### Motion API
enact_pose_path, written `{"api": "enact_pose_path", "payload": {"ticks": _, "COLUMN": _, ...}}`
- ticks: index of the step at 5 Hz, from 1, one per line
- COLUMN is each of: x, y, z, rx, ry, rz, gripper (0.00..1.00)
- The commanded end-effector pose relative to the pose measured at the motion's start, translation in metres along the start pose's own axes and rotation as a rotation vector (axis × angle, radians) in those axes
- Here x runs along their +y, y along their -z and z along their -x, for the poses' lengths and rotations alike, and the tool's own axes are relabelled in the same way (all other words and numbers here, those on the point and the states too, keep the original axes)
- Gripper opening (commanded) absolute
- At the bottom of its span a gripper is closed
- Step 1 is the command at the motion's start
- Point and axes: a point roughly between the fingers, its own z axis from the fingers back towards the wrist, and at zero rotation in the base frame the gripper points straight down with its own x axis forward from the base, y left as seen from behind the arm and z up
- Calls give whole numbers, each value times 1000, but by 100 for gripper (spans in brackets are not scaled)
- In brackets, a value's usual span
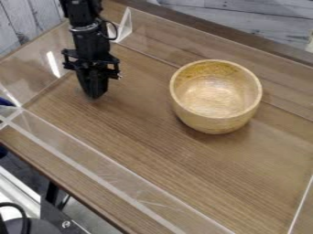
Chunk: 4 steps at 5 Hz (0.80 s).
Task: Remove the green block from inside the brown bowl and put it on the table
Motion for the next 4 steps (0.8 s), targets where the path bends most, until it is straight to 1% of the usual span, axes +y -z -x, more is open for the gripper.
{"api": "enact_pose_path", "payload": {"ticks": 1, "x": 4, "y": -30, "z": -7, "rx": -87, "ry": 4, "rz": -22, "gripper": 100}}
{"api": "enact_pose_path", "payload": {"ticks": 2, "x": 3, "y": -27, "z": -7, "rx": -83, "ry": 11, "rz": -15, "gripper": 0}}
{"api": "enact_pose_path", "payload": {"ticks": 3, "x": 1, "y": -31, "z": -6, "rx": -86, "ry": 19, "rz": -6, "gripper": 100}}
{"api": "enact_pose_path", "payload": {"ticks": 4, "x": -2, "y": -43, "z": -4, "rx": -105, "ry": 25, "rz": 2, "gripper": 100}}
